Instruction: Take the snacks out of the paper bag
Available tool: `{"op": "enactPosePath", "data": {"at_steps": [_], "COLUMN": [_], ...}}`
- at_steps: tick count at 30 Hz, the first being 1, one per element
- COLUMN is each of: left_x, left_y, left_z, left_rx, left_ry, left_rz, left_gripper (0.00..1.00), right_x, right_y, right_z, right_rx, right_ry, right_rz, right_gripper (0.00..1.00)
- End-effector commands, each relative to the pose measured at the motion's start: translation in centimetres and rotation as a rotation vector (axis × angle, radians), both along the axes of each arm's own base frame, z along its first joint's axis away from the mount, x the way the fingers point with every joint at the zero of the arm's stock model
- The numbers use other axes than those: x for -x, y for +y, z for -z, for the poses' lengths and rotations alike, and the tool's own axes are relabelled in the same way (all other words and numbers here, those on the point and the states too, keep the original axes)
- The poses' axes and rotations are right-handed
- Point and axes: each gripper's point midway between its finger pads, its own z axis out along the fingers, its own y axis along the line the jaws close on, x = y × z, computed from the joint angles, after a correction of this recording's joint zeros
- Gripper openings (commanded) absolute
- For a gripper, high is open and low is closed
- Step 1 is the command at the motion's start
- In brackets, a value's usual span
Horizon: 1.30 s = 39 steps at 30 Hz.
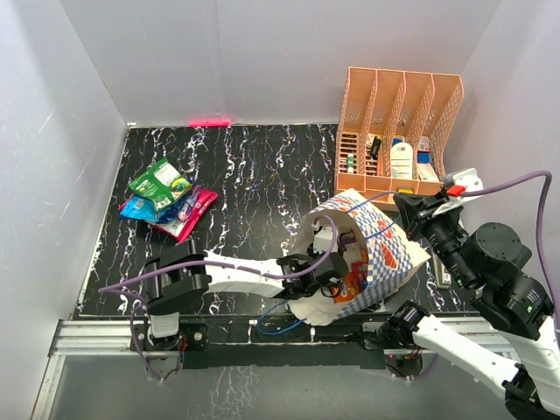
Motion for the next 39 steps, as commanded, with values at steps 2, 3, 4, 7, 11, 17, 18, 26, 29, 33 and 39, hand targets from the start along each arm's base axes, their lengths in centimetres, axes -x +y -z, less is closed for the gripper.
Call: {"op": "enactPosePath", "data": {"at_steps": [2, 3, 4, 7, 11, 17, 18, 26, 29, 33, 39], "left_x": [0.2, 0.2, 0.3, 0.2, -0.1, -0.2, -0.3, 0.0, 0.0, -0.3, 0.4], "left_y": [-2.3, -2.4, -2.6, -2.9, -3.2, -4.7, -4.9, -6.7, -7.3, -8.1, -8.7], "left_z": [-1.7, -1.8, -1.9, -2.2, -1.8, -1.6, -1.6, -1.8, -1.9, -1.9, -0.5], "left_rx": [0.051, 0.056, 0.062, 0.069, 0.062, 0.127, 0.142, 0.237, 0.276, 0.315, 0.33], "left_ry": [0.007, 0.01, 0.012, 0.012, 0.02, 0.065, 0.081, 0.128, 0.15, 0.184, 0.251], "left_rz": [0.031, 0.033, 0.036, 0.038, 0.021, 0.04, 0.041, 0.079, 0.087, 0.078, 0.085], "left_gripper": [0.31, 0.29, 0.28, 0.28, 0.32, 0.38, 0.38, 0.38, 0.41, 0.49, 0.48], "right_x": [0.3, 0.3, 0.3, 0.3, 0.3, 0.6, 0.6, 0.7, 0.8, 0.8, 0.9], "right_y": [0.0, 0.0, 0.1, 0.2, 0.1, 0.2, 0.3, 0.4, 0.5, 0.6, 0.7], "right_z": [-2.6, -2.7, -2.9, -3.2, -3.7, -4.3, -4.4, -4.5, -4.7, -4.8, -4.7], "right_rx": [-0.058, -0.061, -0.06, -0.054, -0.051, -0.059, -0.061, -0.072, -0.077, -0.081, -0.082], "right_ry": [-0.077, -0.078, -0.082, -0.087, -0.097, -0.109, -0.109, -0.114, -0.117, -0.119, -0.119], "right_rz": [-0.013, -0.014, -0.018, -0.021, -0.025, -0.038, -0.04, -0.052, -0.059, -0.064, -0.068], "right_gripper": [0.07, 0.07, 0.07, 0.07, 0.07, 0.07, 0.08, 0.07, 0.07, 0.07, 0.07]}}
